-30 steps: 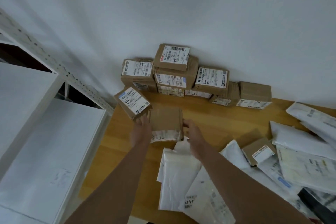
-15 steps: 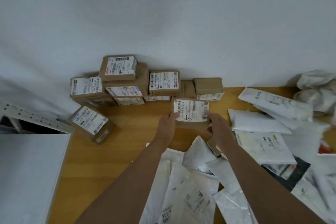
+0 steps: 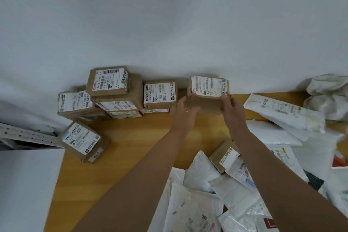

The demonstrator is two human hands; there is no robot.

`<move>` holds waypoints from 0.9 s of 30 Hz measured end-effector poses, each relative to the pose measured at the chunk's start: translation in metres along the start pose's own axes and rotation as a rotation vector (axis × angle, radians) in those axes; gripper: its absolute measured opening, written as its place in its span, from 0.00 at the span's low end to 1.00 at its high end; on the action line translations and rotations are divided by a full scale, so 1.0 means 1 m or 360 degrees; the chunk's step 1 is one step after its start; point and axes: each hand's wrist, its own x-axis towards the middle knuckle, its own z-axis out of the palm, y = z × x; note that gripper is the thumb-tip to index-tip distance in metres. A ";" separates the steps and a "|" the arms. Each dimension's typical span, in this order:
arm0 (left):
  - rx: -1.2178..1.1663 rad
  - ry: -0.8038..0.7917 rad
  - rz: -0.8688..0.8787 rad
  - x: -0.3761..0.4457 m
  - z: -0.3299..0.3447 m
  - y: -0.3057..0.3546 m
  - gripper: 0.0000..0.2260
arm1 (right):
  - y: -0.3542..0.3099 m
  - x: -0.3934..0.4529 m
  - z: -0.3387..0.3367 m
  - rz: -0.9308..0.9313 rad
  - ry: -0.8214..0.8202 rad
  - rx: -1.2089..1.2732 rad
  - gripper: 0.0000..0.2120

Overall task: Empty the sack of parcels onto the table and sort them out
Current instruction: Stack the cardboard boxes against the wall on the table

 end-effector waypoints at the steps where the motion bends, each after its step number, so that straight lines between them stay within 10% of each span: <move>1: 0.0012 -0.0021 -0.0011 0.005 0.001 -0.001 0.34 | -0.003 0.004 0.004 -0.0038 0.0021 -0.0021 0.14; 27: -0.0211 0.0082 -0.0137 -0.011 -0.034 0.005 0.19 | -0.001 0.017 0.047 -0.0280 0.0032 0.0045 0.10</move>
